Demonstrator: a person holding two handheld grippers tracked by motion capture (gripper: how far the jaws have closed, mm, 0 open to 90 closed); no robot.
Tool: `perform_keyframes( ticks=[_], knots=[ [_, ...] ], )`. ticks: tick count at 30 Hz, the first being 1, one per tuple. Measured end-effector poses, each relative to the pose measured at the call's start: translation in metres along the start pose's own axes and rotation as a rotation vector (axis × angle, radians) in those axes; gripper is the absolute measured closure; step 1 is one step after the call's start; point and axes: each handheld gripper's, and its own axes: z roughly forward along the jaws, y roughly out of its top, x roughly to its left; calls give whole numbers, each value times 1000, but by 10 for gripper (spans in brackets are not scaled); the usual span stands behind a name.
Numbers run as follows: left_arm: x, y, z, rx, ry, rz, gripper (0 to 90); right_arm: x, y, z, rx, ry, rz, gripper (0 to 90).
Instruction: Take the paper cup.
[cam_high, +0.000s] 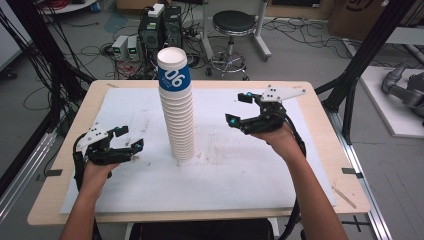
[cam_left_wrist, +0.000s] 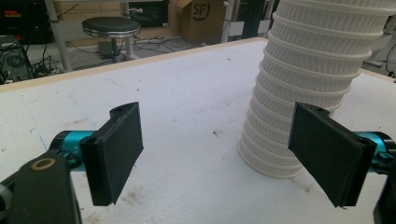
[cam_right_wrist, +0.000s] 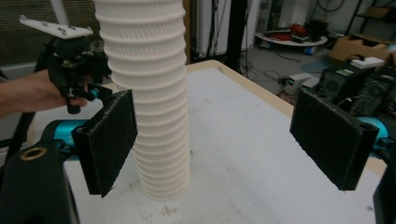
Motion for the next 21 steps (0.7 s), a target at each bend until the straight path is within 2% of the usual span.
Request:
perform_keyframes(
  ticks=[3,10,12,13,15,16,17,18,21],
  knots=[
    [0,0,-1,2,0,-1,176,1,8,7,2,14,-5,152],
    [0,-1,1,5,-14,-9,176,10,38,34,-1,92,-43,152],
    [0,-1,1,4,-11,-10,176,11,41,38,1,96,-46,152],
    [1,-1,1,3,-11,-13,176,13,48,48,-8,121,-43,152],
    [1,0,1,2,-9,-13,176,15,51,57,-16,152,-39,152],
    [1,0,1,0,-9,-13,176,15,51,57,-16,152,-39,152],
    [1,0,0,-3,-9,-16,176,17,54,66,-5,163,-35,152],
    [1,1,0,-5,-9,-18,176,17,54,66,-5,163,-35,152],
    [2,4,-1,-19,4,-26,176,21,60,81,0,192,-32,152]
  ],
)
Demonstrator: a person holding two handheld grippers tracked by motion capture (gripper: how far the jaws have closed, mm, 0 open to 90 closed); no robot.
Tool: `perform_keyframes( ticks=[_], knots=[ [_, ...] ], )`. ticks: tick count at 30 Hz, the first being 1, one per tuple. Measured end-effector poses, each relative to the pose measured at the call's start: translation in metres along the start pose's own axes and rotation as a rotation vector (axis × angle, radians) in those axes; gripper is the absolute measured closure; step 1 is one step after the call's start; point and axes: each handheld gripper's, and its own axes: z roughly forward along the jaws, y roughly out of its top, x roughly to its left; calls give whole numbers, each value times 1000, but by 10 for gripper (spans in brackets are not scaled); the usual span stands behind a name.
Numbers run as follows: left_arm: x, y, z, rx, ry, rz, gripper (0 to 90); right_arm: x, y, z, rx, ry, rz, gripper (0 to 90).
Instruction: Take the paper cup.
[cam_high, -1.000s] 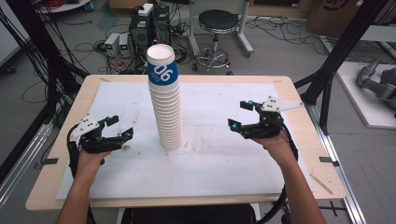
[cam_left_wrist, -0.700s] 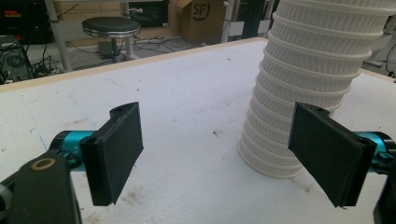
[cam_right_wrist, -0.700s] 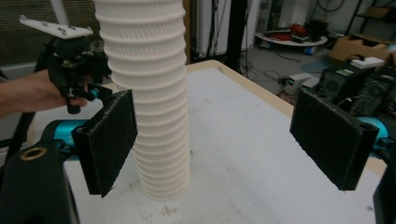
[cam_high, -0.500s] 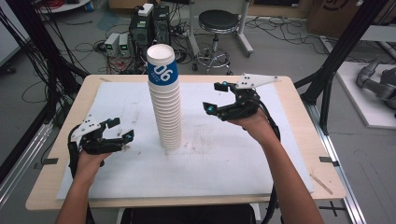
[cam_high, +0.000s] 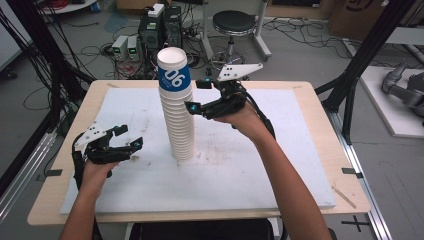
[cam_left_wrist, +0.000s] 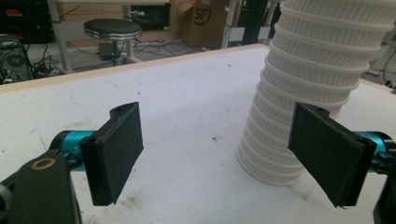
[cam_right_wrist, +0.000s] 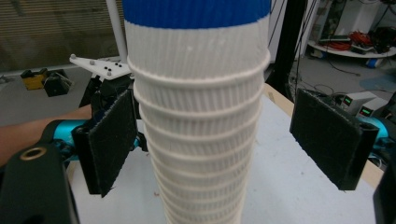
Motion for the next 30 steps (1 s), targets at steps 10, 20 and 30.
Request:
perform_keyframes(
  ticks=[10,20,30],
  knots=[
    [1,21,-8,-36,-4,11,176,0,0,19,20,45,10,150],
    [-10,92,-16,-44,-71,90,185,4,2,20,17,25,-14,181],
    [-37,175,-13,-124,-214,135,181,4,2,18,23,29,-20,184]
  ],
)
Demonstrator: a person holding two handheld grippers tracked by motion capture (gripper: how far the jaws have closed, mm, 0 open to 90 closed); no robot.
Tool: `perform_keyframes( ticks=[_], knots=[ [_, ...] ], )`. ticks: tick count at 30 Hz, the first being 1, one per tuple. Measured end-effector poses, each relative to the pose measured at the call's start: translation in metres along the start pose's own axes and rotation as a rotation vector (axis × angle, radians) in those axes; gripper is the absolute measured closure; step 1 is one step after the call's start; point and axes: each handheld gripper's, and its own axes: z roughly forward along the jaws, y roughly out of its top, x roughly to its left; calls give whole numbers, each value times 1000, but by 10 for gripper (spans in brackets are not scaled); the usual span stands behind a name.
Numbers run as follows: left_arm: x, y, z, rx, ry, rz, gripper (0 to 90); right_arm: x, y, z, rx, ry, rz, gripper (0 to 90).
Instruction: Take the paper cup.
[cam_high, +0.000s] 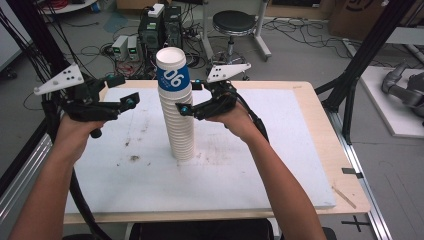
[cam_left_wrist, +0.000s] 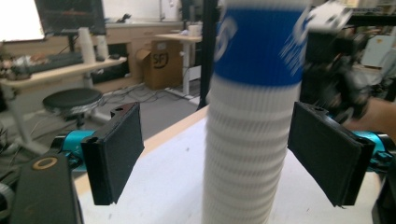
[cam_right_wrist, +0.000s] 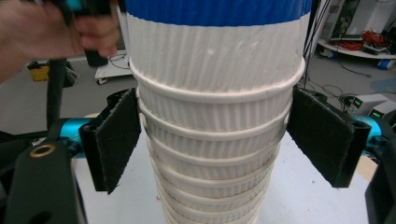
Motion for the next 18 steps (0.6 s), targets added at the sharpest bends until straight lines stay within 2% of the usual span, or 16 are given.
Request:
perform_keyframes(
  ticks=[5,9,11,14,16,18],
  knots=[
    [-12,25,21,17,-52,30,175,0,0,0,-7,-8,-3,184],
    [-16,36,41,53,-49,46,175,0,0,0,-1,-1,8,184],
    [-18,40,49,58,-42,50,175,0,0,0,-2,-7,2,184],
    [-23,43,60,64,-69,51,175,0,0,0,-4,-8,-3,185],
    [-27,42,69,91,-77,65,175,0,0,0,-3,-9,-2,185],
    [-28,42,77,113,-65,71,155,0,0,-1,-2,-7,-6,184]
  ],
)
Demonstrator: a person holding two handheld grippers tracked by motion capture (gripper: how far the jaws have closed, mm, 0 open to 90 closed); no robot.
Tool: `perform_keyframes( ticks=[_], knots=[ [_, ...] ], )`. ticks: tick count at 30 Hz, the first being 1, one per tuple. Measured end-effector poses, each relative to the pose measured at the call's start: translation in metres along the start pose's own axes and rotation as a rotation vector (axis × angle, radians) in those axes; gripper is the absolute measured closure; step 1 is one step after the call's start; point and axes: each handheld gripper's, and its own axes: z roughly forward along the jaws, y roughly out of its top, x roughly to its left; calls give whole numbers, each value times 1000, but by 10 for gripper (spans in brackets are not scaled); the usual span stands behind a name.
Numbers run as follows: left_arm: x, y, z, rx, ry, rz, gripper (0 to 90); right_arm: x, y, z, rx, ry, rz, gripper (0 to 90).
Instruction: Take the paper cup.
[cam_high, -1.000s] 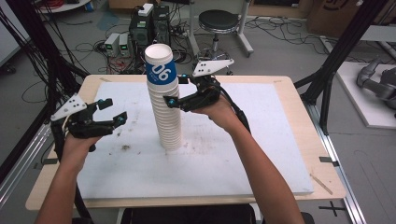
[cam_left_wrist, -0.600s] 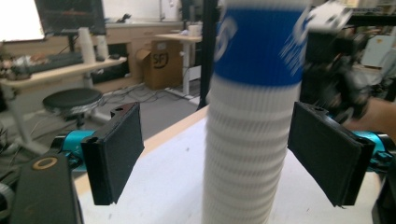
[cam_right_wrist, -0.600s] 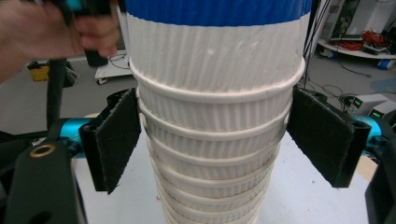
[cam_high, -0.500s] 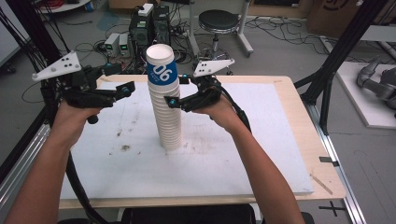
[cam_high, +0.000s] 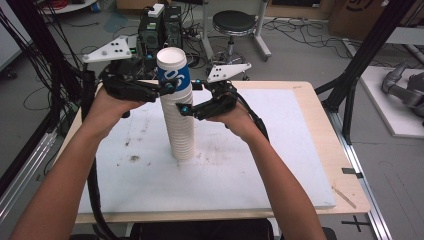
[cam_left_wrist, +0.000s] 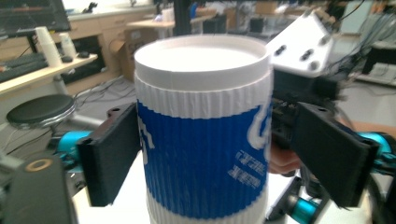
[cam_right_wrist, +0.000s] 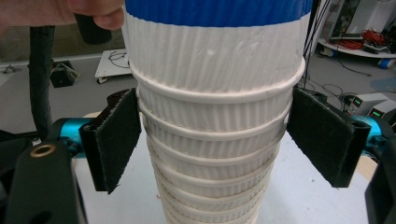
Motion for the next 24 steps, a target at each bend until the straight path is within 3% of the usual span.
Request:
perform_keyframes(
  ticks=[3,6,14,21,23,24],
  knots=[
    [2,-1,10,15,-4,-6,156,1,0,-1,9,5,9,185],
    [4,-2,16,14,-10,-2,225,2,1,-2,15,5,3,185],
    [5,1,18,15,-21,6,235,1,0,-4,20,5,2,185],
    [6,22,10,-93,-27,-13,265,1,0,-3,20,6,-7,185],
    [6,37,6,-130,-23,-13,268,2,0,-3,21,5,-6,184],
    [5,50,4,-139,-10,7,270,2,0,-3,20,-3,1,183]
  ],
)
